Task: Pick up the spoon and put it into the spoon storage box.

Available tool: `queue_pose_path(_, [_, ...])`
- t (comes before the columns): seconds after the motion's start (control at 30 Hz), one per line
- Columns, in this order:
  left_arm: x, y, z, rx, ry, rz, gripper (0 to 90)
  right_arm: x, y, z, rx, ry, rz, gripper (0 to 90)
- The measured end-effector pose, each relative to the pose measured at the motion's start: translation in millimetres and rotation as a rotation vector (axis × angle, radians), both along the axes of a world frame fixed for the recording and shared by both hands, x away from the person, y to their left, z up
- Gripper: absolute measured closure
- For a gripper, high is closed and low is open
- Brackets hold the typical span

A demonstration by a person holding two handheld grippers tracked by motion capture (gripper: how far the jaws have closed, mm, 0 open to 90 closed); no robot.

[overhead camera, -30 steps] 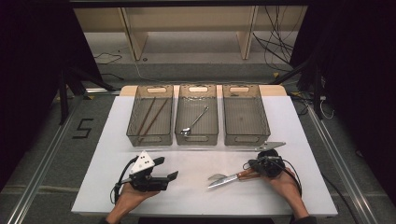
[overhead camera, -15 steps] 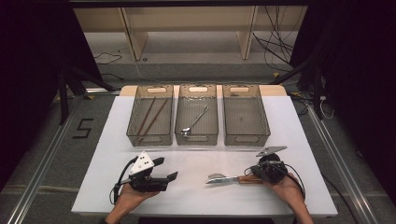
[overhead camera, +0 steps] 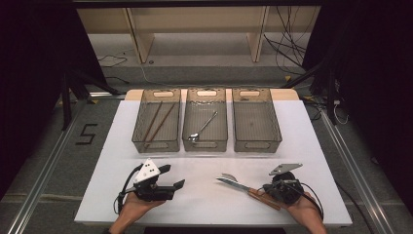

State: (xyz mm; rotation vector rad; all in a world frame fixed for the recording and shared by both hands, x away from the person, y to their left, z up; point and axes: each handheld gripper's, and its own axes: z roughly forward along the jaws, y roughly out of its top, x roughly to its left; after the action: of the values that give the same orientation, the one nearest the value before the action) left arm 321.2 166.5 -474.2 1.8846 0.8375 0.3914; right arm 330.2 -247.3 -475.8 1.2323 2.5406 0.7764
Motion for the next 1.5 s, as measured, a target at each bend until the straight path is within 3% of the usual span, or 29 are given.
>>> queue_pose_path(0.2, [0.1, 0.2, -0.3, 0.000, 0.000, 0.002, 23.5, 0.9, -1.3, 7.4, 0.010, -0.022, 0.057, 86.6])
queue_pose_path(0.47, [0.3, 2.2, 0.1, -0.014, -0.002, 0.008, 23.2, 2.0, 5.8, 25.2, -0.013, -0.020, 0.235, 55.3])
queue_pose_path(0.57, [0.5, 3.9, 0.5, -0.024, -0.002, 0.011, 23.1, 1.9, 9.0, 25.5, -0.043, -0.017, 0.270, 51.3])
queue_pose_path(1.13, [0.9, 6.8, 0.0, -0.041, 0.000, 0.018, 21.8, 6.5, 2.9, 17.5, -0.103, -0.004, 0.320, 48.8])
queue_pose_path(1.5, [1.4, 8.3, 0.0, -0.051, 0.003, 0.019, 21.0, 8.5, 5.5, 10.6, -0.137, 0.004, 0.335, 52.5])
